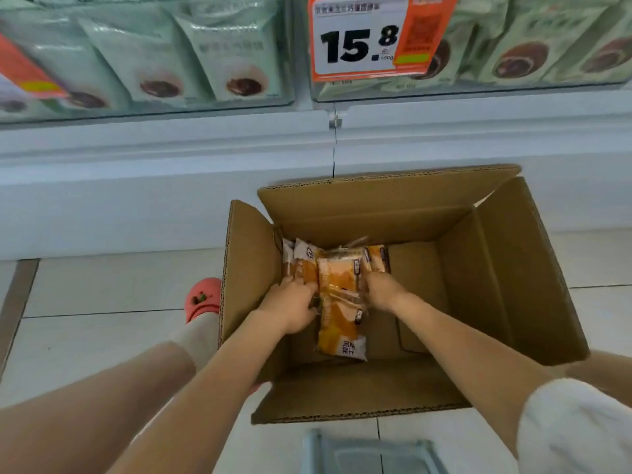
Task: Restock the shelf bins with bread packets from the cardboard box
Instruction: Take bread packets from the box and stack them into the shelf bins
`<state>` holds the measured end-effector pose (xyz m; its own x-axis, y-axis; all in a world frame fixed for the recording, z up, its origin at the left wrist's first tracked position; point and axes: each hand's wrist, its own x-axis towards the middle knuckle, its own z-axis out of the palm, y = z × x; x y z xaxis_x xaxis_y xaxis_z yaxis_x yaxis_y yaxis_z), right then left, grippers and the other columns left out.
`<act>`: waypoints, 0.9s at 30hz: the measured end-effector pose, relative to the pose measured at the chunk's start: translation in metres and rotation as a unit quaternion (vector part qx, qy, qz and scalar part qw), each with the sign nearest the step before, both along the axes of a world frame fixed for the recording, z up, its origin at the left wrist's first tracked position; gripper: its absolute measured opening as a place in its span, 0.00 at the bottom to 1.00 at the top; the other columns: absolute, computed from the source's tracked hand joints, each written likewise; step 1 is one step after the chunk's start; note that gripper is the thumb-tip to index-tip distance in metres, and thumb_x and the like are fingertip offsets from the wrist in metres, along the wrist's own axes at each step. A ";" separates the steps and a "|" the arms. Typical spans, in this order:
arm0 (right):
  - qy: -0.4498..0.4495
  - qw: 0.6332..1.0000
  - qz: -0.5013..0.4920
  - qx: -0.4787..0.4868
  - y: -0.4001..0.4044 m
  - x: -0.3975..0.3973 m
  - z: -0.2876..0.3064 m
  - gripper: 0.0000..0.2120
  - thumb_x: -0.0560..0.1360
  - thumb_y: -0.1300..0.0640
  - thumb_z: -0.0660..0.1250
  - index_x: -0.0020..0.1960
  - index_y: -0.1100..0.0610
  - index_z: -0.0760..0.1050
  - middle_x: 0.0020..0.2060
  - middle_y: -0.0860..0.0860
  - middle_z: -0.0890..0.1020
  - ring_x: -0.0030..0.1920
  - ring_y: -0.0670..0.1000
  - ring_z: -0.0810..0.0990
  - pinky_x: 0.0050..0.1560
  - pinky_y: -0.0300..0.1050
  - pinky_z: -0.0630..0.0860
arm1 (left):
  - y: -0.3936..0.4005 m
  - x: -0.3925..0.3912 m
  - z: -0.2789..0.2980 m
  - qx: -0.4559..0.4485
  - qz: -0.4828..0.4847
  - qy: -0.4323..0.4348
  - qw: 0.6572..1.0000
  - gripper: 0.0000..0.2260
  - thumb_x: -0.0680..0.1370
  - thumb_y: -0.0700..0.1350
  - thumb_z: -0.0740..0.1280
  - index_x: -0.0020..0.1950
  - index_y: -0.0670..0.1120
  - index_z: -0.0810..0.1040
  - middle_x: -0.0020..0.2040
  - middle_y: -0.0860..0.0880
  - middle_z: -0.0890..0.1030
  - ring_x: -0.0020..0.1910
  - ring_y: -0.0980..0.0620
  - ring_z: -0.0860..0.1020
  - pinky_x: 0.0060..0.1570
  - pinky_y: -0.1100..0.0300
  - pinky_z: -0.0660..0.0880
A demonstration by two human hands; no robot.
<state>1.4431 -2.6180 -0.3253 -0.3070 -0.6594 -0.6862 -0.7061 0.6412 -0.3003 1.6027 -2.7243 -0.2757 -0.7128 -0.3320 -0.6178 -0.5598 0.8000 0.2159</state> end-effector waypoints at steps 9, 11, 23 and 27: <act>-0.094 0.991 -0.088 -0.039 0.022 0.015 -0.009 0.11 0.77 0.63 0.63 0.58 0.55 0.69 0.54 0.56 0.78 0.54 0.53 0.77 0.54 0.46 0.76 | 0.000 0.001 0.001 0.035 0.052 0.017 0.998 0.14 0.80 0.49 0.61 0.65 0.49 0.70 0.66 0.45 0.71 0.65 0.45 0.67 0.62 0.49 0.69; -0.087 0.988 -0.104 -0.075 0.026 0.021 -0.010 0.07 0.76 0.66 0.62 0.49 0.56 0.73 0.53 0.55 0.79 0.56 0.53 0.77 0.53 0.44 0.75 | -0.001 0.004 0.003 0.047 0.063 0.027 0.997 0.14 0.80 0.47 0.62 0.65 0.48 0.71 0.64 0.45 0.73 0.63 0.46 0.69 0.60 0.50 0.71; -0.083 0.989 -0.094 -0.074 0.024 0.024 -0.006 0.18 0.77 0.61 0.63 0.66 0.57 0.66 0.57 0.54 0.75 0.55 0.54 0.76 0.49 0.44 0.74 | 0.009 0.009 0.006 0.058 0.076 0.003 0.995 0.17 0.78 0.44 0.64 0.67 0.48 0.71 0.62 0.46 0.75 0.58 0.47 0.75 0.56 0.52 0.75; -0.084 0.994 -0.071 -0.024 0.018 0.021 -0.018 0.31 0.76 0.60 0.65 0.75 0.54 0.54 0.61 0.57 0.75 0.58 0.56 0.77 0.57 0.50 0.76 | 0.010 0.007 -0.001 0.063 0.080 -0.003 0.995 0.16 0.78 0.44 0.64 0.66 0.49 0.71 0.61 0.46 0.74 0.57 0.46 0.75 0.56 0.51 0.75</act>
